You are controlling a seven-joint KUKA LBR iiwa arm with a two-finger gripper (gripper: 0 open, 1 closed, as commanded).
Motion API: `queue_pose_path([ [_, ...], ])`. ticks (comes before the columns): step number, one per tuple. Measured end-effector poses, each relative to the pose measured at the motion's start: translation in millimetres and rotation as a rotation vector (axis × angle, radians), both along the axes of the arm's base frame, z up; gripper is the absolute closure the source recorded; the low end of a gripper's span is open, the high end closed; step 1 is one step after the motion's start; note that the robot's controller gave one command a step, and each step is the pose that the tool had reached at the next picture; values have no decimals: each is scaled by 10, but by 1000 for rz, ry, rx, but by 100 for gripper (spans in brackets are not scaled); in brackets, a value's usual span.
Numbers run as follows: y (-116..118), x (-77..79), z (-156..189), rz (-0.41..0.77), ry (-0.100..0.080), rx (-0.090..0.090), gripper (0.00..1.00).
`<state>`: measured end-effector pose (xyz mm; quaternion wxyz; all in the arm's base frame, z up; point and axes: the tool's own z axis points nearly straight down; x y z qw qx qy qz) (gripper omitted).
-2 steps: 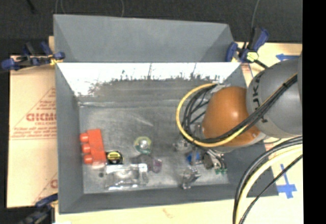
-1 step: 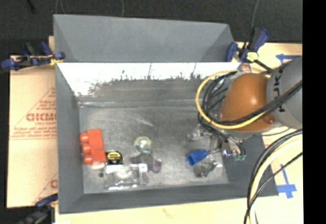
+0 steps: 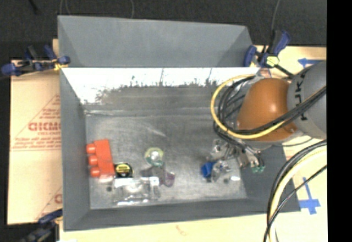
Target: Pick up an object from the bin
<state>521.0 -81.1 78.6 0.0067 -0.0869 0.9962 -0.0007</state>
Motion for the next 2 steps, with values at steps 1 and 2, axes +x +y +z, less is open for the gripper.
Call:
queue_pose_path([
  [1,-219,-76,1001,167,4,-5,100],
  [2,-302,-100,2635,177,1,-5,100],
])
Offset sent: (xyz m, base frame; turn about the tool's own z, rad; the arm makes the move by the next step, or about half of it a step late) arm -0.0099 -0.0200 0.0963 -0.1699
